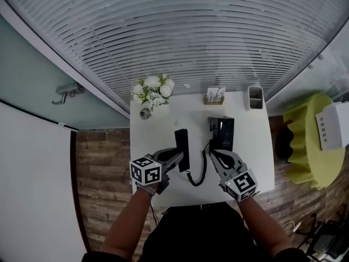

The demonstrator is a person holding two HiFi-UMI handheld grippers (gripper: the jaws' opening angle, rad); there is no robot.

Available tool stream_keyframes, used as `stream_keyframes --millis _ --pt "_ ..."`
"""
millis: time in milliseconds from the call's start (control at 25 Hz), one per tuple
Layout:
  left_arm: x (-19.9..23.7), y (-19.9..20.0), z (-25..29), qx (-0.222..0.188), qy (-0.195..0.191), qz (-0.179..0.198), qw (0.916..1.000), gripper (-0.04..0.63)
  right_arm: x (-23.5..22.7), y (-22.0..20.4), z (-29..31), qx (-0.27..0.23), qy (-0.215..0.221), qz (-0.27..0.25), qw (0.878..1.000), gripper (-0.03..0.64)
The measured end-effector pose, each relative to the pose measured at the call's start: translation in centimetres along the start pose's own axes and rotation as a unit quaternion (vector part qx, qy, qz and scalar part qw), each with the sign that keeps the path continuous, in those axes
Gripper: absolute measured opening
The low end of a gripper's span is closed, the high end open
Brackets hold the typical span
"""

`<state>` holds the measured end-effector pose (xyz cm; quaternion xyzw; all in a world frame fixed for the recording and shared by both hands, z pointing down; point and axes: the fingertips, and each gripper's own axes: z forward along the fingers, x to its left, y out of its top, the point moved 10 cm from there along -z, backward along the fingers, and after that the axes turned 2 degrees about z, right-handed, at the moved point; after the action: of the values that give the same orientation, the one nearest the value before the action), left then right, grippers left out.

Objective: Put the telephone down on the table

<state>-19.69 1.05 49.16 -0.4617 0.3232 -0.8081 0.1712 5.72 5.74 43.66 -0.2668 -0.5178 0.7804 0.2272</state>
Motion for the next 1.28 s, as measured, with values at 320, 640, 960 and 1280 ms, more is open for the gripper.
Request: stream_keyframes --millis 320,640,960,1280 --pt "3.2 -1.0 -0.4 0.014 0.008 -0.012 0.9998 0.074 0.6 -0.6 2.5 0.01 0.013 0.008 1.0 0.02" --pt "6.1 -2.7 -0.5 0.026 0.015 -0.039 0.9988 0.074 1.4 -1.2 5.5 0.017 0.026 0.01 0.999 0.02" --pt "8.8 -4.0 0.0 0.053 0.024 -0.056 0.9967 0.074 2.0 -2.2 7.8 0.033 0.037 0.017 0.999 0.02" --pt "11.1 -5.0 1.8 0.085 0.016 -0.086 0.9925 0.074 2.7 -3.7 9.4 0.056 0.044 0.022 0.997 0.02"
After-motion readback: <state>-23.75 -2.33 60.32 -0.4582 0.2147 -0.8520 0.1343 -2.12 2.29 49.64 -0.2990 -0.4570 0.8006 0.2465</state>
